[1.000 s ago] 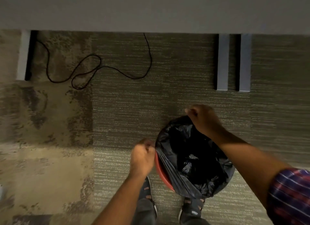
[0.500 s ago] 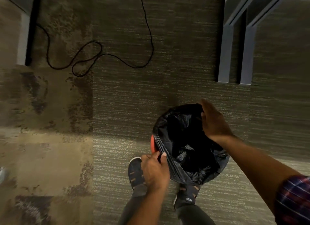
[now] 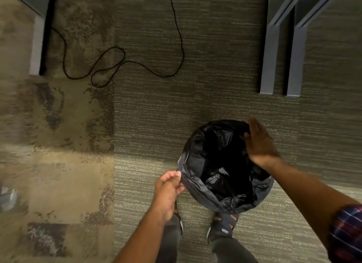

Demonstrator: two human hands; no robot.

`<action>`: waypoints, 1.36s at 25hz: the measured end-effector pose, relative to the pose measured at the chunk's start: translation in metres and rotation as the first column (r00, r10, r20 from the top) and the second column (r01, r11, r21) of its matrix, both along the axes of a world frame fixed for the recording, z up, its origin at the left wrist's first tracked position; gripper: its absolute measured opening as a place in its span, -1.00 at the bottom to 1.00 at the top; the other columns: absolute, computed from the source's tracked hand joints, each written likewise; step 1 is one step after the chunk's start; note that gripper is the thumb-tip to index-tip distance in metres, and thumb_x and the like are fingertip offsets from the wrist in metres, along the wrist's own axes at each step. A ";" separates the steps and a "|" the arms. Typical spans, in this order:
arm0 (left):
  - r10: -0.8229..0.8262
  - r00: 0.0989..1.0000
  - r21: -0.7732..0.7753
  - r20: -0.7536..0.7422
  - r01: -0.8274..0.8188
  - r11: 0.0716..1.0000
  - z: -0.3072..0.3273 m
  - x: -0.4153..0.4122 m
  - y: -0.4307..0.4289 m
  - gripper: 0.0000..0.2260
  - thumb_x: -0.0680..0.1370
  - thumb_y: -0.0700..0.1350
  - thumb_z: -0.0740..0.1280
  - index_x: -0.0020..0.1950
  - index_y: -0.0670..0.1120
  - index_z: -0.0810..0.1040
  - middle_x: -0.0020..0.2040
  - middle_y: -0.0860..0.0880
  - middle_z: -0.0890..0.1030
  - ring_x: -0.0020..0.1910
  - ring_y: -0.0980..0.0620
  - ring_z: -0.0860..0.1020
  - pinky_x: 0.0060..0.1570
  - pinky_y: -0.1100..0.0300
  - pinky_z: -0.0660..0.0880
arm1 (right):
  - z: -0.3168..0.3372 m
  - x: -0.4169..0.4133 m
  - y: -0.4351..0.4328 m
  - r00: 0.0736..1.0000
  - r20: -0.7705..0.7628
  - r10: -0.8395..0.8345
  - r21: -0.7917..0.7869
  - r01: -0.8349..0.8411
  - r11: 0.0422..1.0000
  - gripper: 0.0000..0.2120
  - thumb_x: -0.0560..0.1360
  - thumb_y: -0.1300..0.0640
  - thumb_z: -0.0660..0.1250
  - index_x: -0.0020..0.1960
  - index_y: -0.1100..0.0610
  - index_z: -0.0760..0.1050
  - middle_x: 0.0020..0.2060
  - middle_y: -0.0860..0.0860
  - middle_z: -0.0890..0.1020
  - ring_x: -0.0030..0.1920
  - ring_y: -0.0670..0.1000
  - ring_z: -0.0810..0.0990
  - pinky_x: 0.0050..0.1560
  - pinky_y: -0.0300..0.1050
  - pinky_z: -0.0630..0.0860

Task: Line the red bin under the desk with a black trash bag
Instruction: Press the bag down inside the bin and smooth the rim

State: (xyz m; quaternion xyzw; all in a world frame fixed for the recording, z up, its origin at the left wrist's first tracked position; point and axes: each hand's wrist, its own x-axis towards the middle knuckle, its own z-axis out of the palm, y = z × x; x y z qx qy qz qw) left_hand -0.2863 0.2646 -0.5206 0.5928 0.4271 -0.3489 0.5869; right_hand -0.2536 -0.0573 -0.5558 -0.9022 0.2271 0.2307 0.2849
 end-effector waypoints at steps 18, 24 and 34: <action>-0.034 0.979 -0.139 -0.201 0.006 0.990 -0.032 -0.012 -0.004 -0.82 0.74 -0.13 0.27 0.16 -0.13 0.66 0.03 -0.13 0.77 -0.07 -0.05 0.70 0.01 -0.01 0.58 | 0.009 -0.011 -0.020 0.940 0.048 -0.339 0.159 0.328 0.931 -0.69 0.72 0.06 0.13 0.08 0.22 0.58 0.00 0.28 0.67 0.04 0.30 0.64 0.04 0.13 0.50; -0.149 0.982 0.445 0.118 0.081 0.892 -0.029 -0.025 -0.017 -0.83 0.71 0.00 0.31 0.03 -0.01 0.65 -0.08 -0.02 0.73 -0.03 -0.10 0.71 0.05 -0.09 0.66 | 0.015 0.001 -0.019 0.930 -0.008 -0.368 0.134 0.366 0.921 -0.67 0.70 0.06 0.19 -0.18 0.17 0.52 -0.20 0.20 0.61 -0.15 0.21 0.60 -0.13 0.02 0.45; -0.390 0.906 0.429 0.165 0.290 0.856 -0.025 0.005 -0.023 -0.80 0.70 -0.21 0.32 0.12 0.08 0.65 0.03 0.08 0.75 0.06 0.03 0.71 0.17 0.01 0.64 | 0.016 -0.013 -0.035 0.686 -0.530 -0.498 0.412 0.722 0.556 -0.84 0.53 0.04 0.46 -0.15 0.10 0.71 -0.21 0.11 0.65 -0.23 0.08 0.57 -0.19 -0.09 0.46</action>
